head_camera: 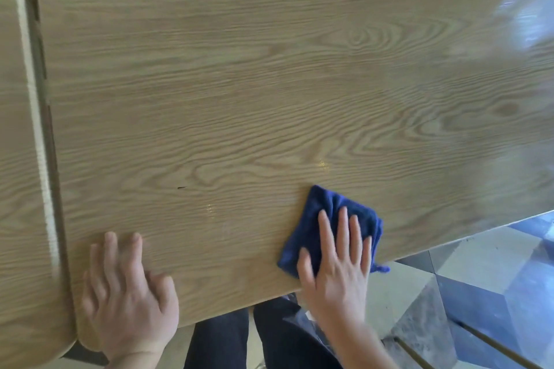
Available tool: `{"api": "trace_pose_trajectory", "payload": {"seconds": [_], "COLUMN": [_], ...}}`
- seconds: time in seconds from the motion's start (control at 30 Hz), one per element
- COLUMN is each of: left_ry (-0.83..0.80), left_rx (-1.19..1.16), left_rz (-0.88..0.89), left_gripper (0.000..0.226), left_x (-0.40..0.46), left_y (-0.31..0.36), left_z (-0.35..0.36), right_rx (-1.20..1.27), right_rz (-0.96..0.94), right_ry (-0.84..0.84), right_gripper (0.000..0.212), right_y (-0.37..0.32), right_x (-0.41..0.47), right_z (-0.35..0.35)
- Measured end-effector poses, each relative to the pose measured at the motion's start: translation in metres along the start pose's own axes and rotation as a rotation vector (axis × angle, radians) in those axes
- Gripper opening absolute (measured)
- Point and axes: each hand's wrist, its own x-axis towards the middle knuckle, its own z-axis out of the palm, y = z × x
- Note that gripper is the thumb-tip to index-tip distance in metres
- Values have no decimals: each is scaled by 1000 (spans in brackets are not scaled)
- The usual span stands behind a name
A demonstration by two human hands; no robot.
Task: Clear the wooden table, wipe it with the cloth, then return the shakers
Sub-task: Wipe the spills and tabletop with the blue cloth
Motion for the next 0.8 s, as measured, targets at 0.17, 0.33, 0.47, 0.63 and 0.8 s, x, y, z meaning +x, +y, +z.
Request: {"api": "trace_pose_trajectory", "payload": {"seconds": [0.17, 0.33, 0.47, 0.63, 0.8], "left_ry": [-51, -46, -65, -64, -12], "left_rx": [18, 32, 48, 49, 33], "left_rz": [9, 18, 25, 17, 14], "left_gripper": [72, 71, 73, 72, 66], "left_x": [0, -1, -1, -1, -2], "left_y": [-1, -2, -3, -3, -3], "left_z": [-3, -1, 1, -1, 0], "right_rx": [-11, 85, 92, 85, 63], "right_rz": [42, 225, 159, -248, -664], "right_ry": [95, 140, 126, 63, -123], "right_gripper": [68, 70, 72, 73, 66], "right_y": [34, 19, -27, -127, -179], "right_x": [160, 266, 258, 157, 47], "right_z": [-42, -57, -47, -11, 22]}}
